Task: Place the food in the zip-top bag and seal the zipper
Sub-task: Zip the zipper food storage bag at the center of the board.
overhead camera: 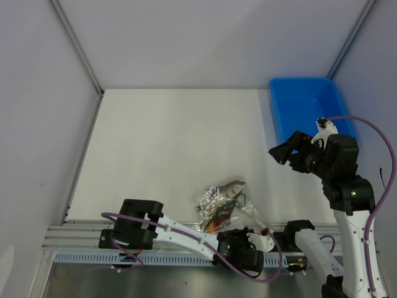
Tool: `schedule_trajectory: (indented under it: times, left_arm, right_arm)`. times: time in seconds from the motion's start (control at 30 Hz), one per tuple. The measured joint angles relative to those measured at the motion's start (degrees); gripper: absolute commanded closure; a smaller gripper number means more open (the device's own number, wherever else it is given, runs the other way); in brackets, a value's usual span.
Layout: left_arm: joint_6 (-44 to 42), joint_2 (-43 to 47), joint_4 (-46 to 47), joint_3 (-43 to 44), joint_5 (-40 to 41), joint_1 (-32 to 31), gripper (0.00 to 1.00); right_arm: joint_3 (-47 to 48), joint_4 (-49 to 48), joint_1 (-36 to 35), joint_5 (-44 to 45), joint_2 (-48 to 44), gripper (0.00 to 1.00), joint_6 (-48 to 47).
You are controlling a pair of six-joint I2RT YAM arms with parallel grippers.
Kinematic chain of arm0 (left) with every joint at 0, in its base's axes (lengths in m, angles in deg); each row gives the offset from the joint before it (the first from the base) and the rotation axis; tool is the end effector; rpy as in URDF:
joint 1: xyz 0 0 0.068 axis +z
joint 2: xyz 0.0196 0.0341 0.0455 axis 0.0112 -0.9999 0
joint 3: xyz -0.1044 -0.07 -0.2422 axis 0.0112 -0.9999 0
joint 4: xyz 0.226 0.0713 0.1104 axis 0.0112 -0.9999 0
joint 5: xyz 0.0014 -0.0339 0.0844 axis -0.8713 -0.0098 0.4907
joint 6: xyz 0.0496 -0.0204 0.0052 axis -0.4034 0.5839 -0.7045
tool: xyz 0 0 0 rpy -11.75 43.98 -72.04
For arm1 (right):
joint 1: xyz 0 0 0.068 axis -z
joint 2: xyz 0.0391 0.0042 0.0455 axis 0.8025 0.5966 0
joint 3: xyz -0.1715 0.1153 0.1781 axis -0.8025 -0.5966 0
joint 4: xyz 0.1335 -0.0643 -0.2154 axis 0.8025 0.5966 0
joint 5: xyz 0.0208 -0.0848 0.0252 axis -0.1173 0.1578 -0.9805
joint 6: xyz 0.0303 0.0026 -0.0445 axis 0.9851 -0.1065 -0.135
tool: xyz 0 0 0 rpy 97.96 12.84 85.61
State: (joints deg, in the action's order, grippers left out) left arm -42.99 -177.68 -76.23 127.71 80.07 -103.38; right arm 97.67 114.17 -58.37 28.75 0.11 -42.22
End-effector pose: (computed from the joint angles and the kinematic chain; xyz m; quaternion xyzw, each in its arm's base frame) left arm -0.0613 -0.3828 0.1664 0.5697 0.7091 0.0209 0.4149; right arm 0.1156 0.0210 0.3999 0.0794 0.8466 0.2665 0.4538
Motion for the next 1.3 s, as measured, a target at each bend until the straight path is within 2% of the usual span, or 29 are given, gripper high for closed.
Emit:
schedule_trajectory:
  times: [0.07,0.2,0.43,0.53,0.63,0.83,1.07,1.3]
  left_arm:
    - [-0.1,2.3,-0.7,-0.3,-1.9,2.0,1.00]
    - [-0.2,12.3,-4.6,0.8,-11.4,9.6,0.99]
    - [-0.1,27.7,-11.9,17.4,-31.5,30.9,0.99]
    - [0.7,30.2,-12.9,18.9,-40.9,41.4,1.00]
    - [1.6,28.5,-13.5,17.1,-47.9,47.9,0.99]
    - [3.3,24.6,-12.5,6.1,-57.9,49.0,0.99]
    - [3.4,21.6,-12.3,8.8,-59.6,49.8,0.99]
    - [3.3,28.0,-11.9,9.2,-59.4,49.9,0.99]
  right_arm:
    - [0.0,0.2,0.0,0.0,0.1,0.16,0.0]
    - [0.1,1.0,0.0,0.0,1.0,0.15,-0.5]
    - [2.6,1.1,0.0,-1.2,5.1,0.15,-2.1]
    - [3.1,0.3,0.0,-2.1,6.1,0.15,-2.6]
    - [3.1,-0.7,0.0,-3.0,7.3,0.15,-2.9]
    - [2.5,-3.2,-0.5,-5.0,9.4,0.15,-2.8]
    - [2.4,-4.7,-3.7,-5.1,12.2,0.15,-3.0]
    - [0.7,-5.5,-6.4,-5.2,11.6,0.16,-5.2]
